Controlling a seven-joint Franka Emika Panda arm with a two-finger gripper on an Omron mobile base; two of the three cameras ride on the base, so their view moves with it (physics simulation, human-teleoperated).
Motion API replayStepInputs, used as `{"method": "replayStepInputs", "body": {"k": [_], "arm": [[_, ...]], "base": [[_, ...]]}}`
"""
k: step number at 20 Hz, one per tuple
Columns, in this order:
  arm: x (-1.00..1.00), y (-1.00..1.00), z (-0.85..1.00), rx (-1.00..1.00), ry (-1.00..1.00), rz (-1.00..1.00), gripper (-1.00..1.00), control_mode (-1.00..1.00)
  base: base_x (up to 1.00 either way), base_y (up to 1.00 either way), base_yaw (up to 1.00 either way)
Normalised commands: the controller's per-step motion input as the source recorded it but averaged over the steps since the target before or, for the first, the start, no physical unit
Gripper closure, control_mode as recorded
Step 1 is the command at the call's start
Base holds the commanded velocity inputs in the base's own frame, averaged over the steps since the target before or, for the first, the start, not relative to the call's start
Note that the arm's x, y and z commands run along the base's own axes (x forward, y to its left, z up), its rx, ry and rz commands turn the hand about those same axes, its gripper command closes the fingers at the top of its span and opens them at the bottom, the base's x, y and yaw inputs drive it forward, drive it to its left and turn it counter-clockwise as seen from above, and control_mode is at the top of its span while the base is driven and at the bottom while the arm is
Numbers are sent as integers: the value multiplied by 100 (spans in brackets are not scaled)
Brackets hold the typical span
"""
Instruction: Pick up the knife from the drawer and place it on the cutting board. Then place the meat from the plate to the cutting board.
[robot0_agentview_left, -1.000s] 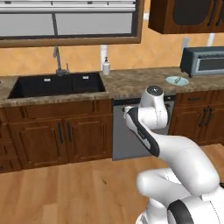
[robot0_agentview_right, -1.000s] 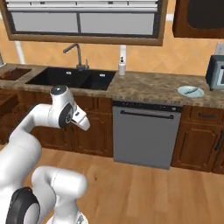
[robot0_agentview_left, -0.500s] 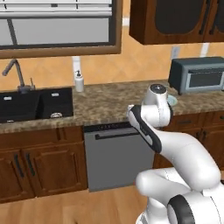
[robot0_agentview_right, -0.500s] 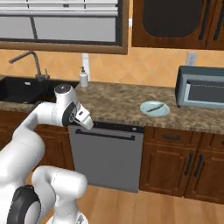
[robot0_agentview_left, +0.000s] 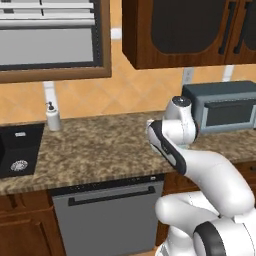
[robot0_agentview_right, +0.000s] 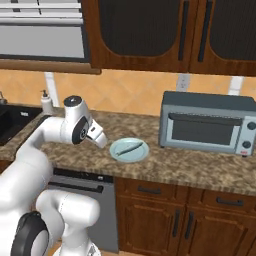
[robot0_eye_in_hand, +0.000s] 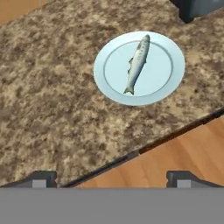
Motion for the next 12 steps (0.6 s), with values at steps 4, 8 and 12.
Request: {"method": "replayStepInputs", "body": {"k": [4,8,12], "arm": [[0,0,0,0,0,0,-100,100],[43,-41,-56,2,14,-3,-100,-100],[57,-55,-64,0,35,-4,-100,-100]], "base": [[56,-29,-2],[0,0,0],[0,0,0]]}}
